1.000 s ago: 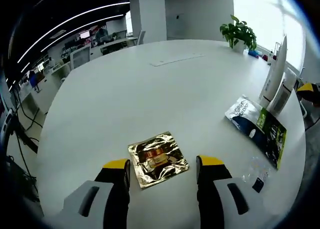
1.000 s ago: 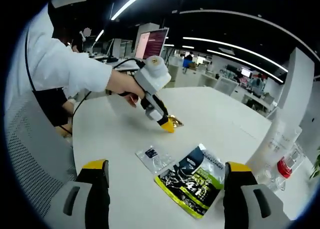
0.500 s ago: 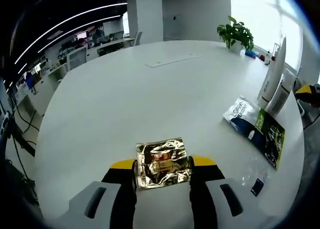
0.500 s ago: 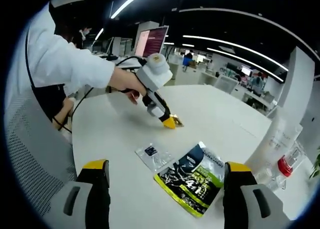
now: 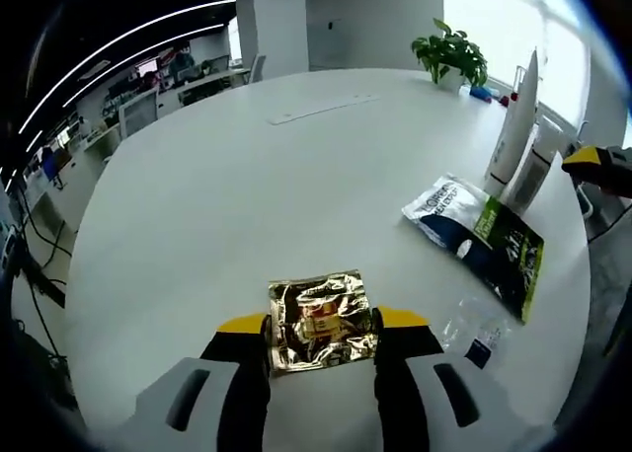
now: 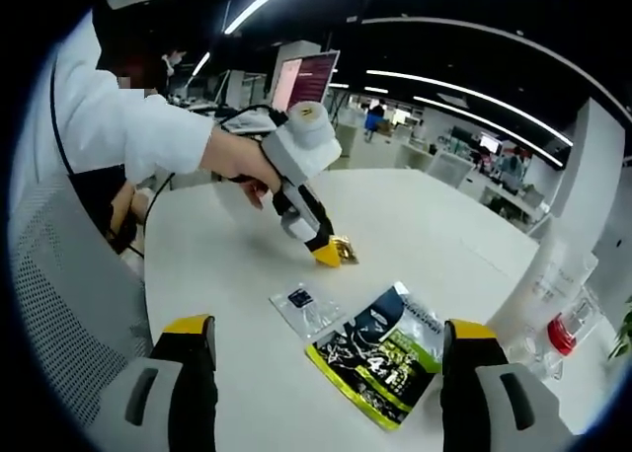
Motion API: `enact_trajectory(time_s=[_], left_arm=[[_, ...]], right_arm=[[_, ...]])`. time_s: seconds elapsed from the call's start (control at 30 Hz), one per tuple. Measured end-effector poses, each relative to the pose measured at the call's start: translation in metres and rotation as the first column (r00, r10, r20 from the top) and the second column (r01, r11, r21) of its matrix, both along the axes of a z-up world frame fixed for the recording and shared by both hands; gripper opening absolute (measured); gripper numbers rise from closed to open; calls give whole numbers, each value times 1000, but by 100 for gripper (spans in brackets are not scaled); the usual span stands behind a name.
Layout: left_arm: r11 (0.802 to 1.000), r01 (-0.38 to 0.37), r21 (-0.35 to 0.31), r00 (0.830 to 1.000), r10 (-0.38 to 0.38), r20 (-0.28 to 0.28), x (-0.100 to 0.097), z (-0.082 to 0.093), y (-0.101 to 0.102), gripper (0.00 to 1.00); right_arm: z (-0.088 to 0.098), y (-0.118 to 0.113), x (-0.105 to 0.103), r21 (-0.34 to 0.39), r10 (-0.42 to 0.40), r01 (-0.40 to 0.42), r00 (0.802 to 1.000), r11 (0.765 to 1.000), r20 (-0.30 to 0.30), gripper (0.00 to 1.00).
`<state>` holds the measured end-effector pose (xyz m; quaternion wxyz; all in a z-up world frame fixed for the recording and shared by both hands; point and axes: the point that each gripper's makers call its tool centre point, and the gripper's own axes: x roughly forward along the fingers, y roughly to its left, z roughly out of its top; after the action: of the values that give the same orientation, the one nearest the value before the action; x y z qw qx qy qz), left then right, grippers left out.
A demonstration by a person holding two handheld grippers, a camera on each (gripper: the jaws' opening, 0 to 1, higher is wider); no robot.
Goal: Arrange the skincare products in the storage area until every visible bottle or jar stands upright without overlapping.
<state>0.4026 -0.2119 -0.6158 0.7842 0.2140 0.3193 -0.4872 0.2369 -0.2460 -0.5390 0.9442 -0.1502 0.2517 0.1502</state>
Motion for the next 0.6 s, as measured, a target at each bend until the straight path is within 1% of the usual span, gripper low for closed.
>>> enact_trajectory(time_s=[0.03, 0.07, 0.1, 0.13, 0.17, 0.23, 0.27, 0.37, 0.4, 0.43, 0.5, 0.53, 0.57, 0.6], left_arm=[[1000, 7, 1, 1000, -7, -1, -1, 0, 0, 38], [1000, 23, 1, 1000, -23, -11, -5, -1, -2, 42], [1000, 29, -3, 999, -29, -20, -7, -2, -4, 49], [999, 34, -7, 999, -34, -26, -12, -1, -5, 53], [999, 37, -5, 999, -37, -29, -14, -1, -6, 55], [999, 47, -4, 998, -47, -30, -16, 0, -6, 51], [999, 48, -7, 998, -48, -33, -14, 2, -5, 49], [999, 43, -11, 999, -43, -29, -12, 9, -1, 48], [999, 46, -9, 999, -47, -24, -6, 9, 4, 46], [999, 50, -9, 999, -50, -22, -3, 9, 7, 43], [998, 66, -13, 997, -66, -27, -6, 16, 10, 34], [996, 93, -11, 995, -93, -26, -3, 17, 14, 32], [993, 120, 0, 993, -120, -13, -1, 16, 16, 31], [985, 165, 47, 986, -166, 17, -5, 16, 21, 32]], right_arm=[[0, 0, 0, -1, 0, 0, 1000, 1000, 0, 93], [0, 0, 0, -3, 1, -1, 1000, 1000, 1, 93], [1, 0, 0, -5, 1, -1, 1000, 1000, 2, 93], [1, -1, 0, -8, 1, -1, 1000, 1000, 5, 93], [1, -1, 0, -9, 1, -1, 1000, 1000, 5, 93], [2, -1, 0, -12, 0, 0, 1000, 1000, 6, 93], [2, -1, 0, -12, -1, 1, 1000, 1000, 7, 93], [3, -2, -1, -16, -3, 3, 1000, 1000, 9, 93], [4, -2, 0, -16, -4, 4, 1000, 1000, 11, 93], [4, -2, 0, -14, -4, 4, 1000, 1000, 11, 93], [4, -1, 0, -10, 0, 1, 1000, 1000, 11, 93], [4, 0, 0, -10, 1, -1, 1000, 1000, 11, 93], [4, 1, 0, -11, 3, -3, 1000, 1000, 10, 93], [3, 1, -1, -11, 5, -5, 1000, 1000, 7, 93]])
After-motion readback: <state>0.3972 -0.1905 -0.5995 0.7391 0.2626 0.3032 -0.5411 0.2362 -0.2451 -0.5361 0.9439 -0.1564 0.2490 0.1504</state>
